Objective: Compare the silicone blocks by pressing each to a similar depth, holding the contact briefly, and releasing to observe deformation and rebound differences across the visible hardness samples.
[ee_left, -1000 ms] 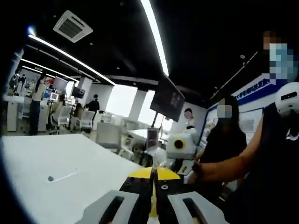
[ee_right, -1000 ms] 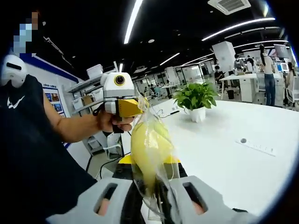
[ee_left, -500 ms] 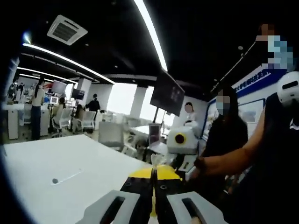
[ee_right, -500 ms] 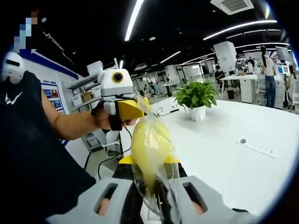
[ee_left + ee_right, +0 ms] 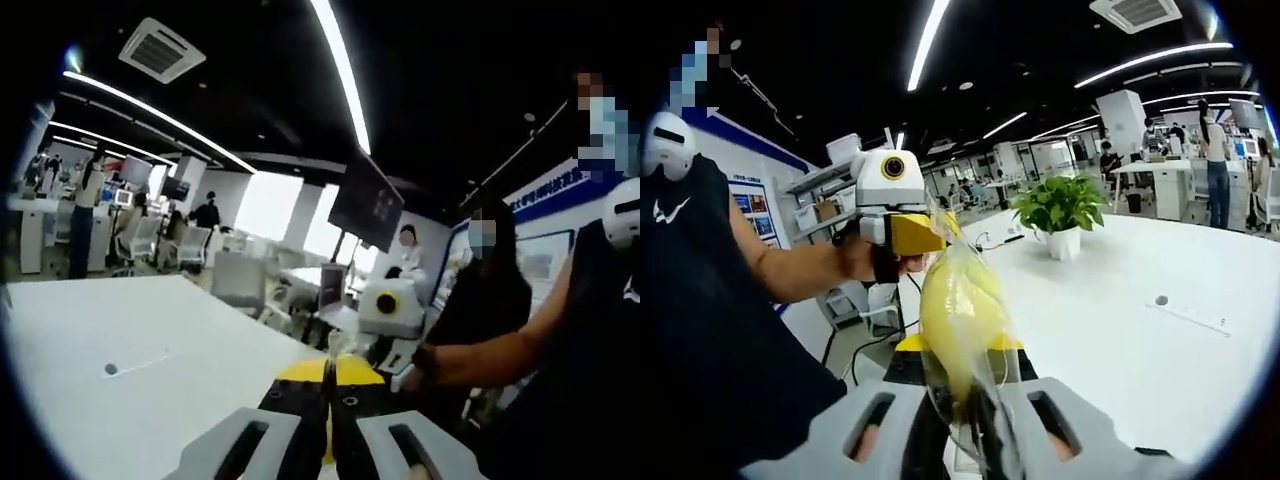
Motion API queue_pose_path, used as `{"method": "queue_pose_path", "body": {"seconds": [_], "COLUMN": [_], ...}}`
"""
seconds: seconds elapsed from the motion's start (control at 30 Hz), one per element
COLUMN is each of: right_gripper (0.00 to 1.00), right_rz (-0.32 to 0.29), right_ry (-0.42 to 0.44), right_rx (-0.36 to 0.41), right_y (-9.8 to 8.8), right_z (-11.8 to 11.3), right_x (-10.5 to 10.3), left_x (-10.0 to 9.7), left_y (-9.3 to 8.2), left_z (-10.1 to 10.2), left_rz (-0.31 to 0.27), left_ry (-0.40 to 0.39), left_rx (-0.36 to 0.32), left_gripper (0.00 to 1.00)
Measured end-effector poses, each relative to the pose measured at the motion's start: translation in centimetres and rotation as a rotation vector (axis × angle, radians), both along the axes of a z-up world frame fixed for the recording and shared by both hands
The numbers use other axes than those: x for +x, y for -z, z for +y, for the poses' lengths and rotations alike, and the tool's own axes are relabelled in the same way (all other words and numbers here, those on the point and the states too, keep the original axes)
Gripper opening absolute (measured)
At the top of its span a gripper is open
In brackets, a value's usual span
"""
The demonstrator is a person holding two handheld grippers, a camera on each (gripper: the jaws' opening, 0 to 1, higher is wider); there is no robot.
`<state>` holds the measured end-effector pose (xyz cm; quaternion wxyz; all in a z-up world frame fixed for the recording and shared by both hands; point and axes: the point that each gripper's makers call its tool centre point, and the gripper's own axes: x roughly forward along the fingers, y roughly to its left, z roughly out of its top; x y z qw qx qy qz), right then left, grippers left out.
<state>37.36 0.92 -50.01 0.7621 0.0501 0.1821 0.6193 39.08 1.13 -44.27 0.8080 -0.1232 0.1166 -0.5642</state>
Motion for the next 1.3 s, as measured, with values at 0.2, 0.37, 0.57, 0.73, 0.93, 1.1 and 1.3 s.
{"method": "queue_pose_path", "body": {"seconds": [0.2,0.37,0.57,0.73,0.93,1.1,1.3], "right_gripper": [0.03,0.09,0.13,0.33,0.49,0.96,0.96], "right_rz": [-0.016,-0.091,-0.075,-0.097,-0.098,-0.176,-0.210], "right_ry": [0.034,0.054,0.076,0.127,0.192,0.319,0.369], "right_rx": [0.045,0.071,0.096,0.103,0.118,0.118,0.082], "right_y": [-0.2,-0.4,-0.3,-0.5,1.1,1.1,0.9], "right_z": [-0.1,-0.4,-0.8,-0.9,-1.8,-3.1,-4.5], "right_x": [0.3,0.5,0.7,1.5,2.4,4.1,4.5], "left_x": [0.3,0.2,0.2,0.4,0.1,0.4,0.7], "left_y": [-0.3,-0.7,-0.8,-0.8,-0.2,0.0,-0.7], "left_z": [-0.3,-0.7,-1.0,-1.0,-1.1,-1.0,-1.3], "left_rz": [-0.003,0.004,0.015,0.033,0.039,0.058,0.049], "left_ry": [0.001,0.020,0.013,0.009,0.020,0.012,0.010], "left_rx": [-0.002,-0.016,-0.027,-0.044,-0.043,-0.061,-0.063], "left_gripper": [0.00,0.00,0.00,0.00,0.00,0.00,0.00]}}
